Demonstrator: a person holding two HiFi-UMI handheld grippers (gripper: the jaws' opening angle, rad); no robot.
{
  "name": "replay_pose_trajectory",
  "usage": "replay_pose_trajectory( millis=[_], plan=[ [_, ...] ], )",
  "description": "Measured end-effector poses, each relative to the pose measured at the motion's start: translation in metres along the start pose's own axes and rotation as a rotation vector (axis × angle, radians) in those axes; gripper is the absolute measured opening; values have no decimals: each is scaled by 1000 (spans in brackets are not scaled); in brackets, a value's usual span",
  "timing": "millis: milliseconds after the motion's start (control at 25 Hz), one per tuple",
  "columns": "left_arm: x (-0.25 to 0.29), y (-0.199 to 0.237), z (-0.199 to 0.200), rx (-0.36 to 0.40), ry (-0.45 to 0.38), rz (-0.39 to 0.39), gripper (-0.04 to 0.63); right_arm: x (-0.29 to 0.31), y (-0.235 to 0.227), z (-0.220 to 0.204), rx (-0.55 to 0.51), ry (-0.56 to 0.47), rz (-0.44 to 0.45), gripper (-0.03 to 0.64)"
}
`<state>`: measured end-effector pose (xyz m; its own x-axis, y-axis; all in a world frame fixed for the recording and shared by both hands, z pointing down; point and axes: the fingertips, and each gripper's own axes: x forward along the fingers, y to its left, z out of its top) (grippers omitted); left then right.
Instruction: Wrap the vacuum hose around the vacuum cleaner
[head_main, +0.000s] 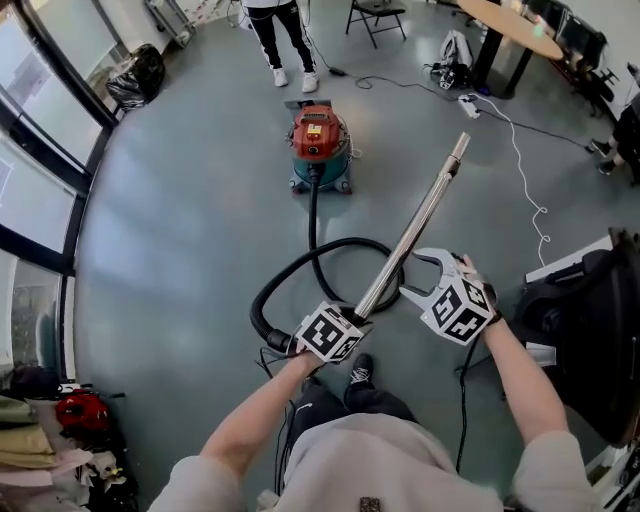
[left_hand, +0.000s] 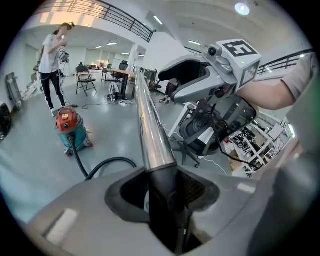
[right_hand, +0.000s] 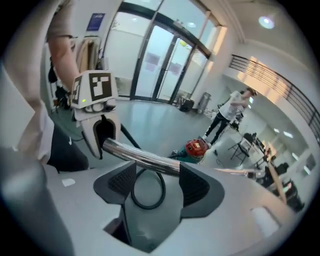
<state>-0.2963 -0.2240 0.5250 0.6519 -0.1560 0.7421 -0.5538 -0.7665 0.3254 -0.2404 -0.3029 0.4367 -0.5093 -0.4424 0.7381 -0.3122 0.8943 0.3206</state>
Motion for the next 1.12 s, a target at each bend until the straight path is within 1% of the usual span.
replay_pose_trajectory(
  millis=[120,160,200,280,360,440,520,640,720,760,800,840,1000,1120],
  plan=[
    [5,4,2,-24,-10,10,157,9,-12,-4,207,-44,-26,327],
    [6,6,1,-29,-11,13,157,13,-15,-4,302,-70,-31,351],
    [6,7,0,-33,-12,17,157,17,-17,-4,413,-100,-30,391],
    [6,10,1,-38,-15,23,157,28,-23,-3,646,-163,-27,444],
    [4,12,3,-42,-21,22,157,40,-31,-3,837,-207,-41,472],
    [1,13,3,-40,-30,15,157,55,-36,-2,986,-237,-55,491],
    [-2,14,2,-32,-42,6,157,71,-38,2,1101,-256,-61,503],
    [-5,13,-1,-24,-69,-7,158,93,-40,7,1212,-254,-67,503],
    [-8,10,-2,-11,-84,-21,158,104,-41,7,1260,-256,-63,493],
    [-9,9,-2,0,-91,-31,158,108,-42,7,1265,-252,-67,469],
    [-10,9,-2,10,-97,-41,158,110,-43,8,1257,-245,-72,420],
    [-12,11,-2,19,-101,-49,158,113,-44,10,1247,-240,-78,335],
    [-15,16,-8,55,-96,-82,172,119,-46,21,1266,-237,-99,265],
    [-13,21,-12,96,-75,-81,184,124,-48,35,1240,-223,-125,231]
  ],
)
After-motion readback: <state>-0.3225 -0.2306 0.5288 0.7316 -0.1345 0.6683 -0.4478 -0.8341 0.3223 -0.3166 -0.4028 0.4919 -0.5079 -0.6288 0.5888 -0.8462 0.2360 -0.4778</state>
